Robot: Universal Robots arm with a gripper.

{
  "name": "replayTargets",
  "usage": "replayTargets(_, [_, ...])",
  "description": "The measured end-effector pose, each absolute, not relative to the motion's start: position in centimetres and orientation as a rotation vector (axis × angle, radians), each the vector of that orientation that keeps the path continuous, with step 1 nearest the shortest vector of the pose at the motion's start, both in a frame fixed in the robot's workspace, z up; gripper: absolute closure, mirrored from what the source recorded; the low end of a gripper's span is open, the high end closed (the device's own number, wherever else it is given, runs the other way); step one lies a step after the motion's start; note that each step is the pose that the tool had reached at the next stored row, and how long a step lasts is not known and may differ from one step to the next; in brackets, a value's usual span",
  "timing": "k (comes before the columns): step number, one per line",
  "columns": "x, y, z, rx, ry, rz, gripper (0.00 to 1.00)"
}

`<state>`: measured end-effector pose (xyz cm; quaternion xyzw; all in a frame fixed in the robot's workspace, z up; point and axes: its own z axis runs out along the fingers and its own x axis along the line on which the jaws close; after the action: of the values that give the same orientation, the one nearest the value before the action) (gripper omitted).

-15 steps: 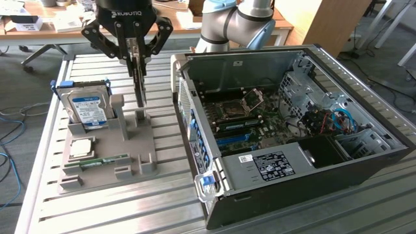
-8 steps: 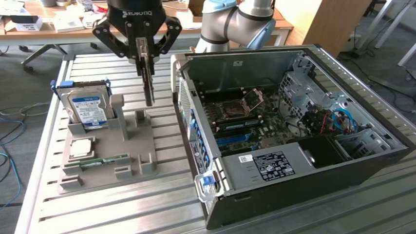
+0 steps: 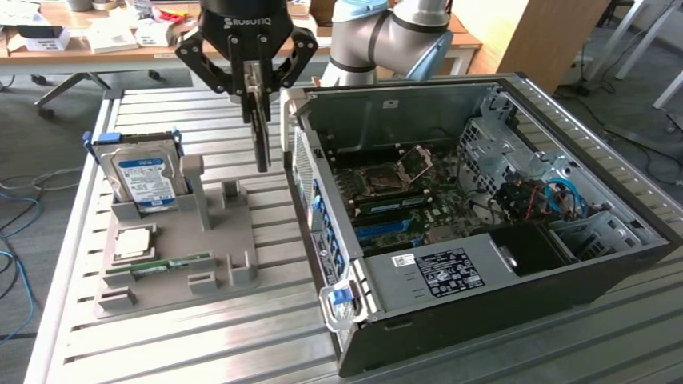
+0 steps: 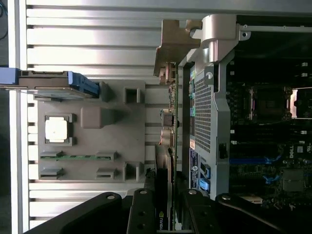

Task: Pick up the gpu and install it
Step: 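Pick up the gpu and move the gpu toward the slot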

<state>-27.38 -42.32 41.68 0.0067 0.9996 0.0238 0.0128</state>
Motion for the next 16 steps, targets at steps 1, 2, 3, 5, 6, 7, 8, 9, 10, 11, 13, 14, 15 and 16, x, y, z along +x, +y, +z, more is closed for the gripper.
replayTargets(1, [-27.1,-42.3,41.7,0.021,3.115,0.074,0.73])
replayTargets(2, [-26.7,-42.3,41.7,0.021,3.115,0.074,0.73])
replayTargets(3, [-26.4,-42.3,41.7,0.021,3.115,0.074,0.73])
replayTargets(5, [-25.7,-42.3,41.7,0.021,3.115,0.074,0.73])
replayTargets(6, [-25.4,-42.3,41.7,0.021,3.115,0.074,0.73])
replayTargets(7, [-25.0,-42.3,41.7,0.021,3.115,0.074,0.73])
replayTargets(8, [-24.7,-42.3,41.7,0.021,3.115,0.074,0.73])
replayTargets(9, [-24.4,-42.3,41.7,0.021,3.115,0.074,0.73])
replayTargets(10, [-24.0,-42.3,41.7,0.021,3.115,0.074,0.73])
replayTargets(11, [-23.7,-42.3,41.7,0.021,3.115,0.074,0.73])
replayTargets(13, [-23.0,-42.3,41.7,0.021,3.115,0.074,0.73])
replayTargets(14, [-22.6,-42.3,41.7,0.021,3.115,0.074,0.73])
replayTargets(15, [-22.3,-42.3,41.7,0.021,3.115,0.074,0.73])
replayTargets(16, [-22.0,-42.3,41.7,0.021,3.115,0.074,0.73])
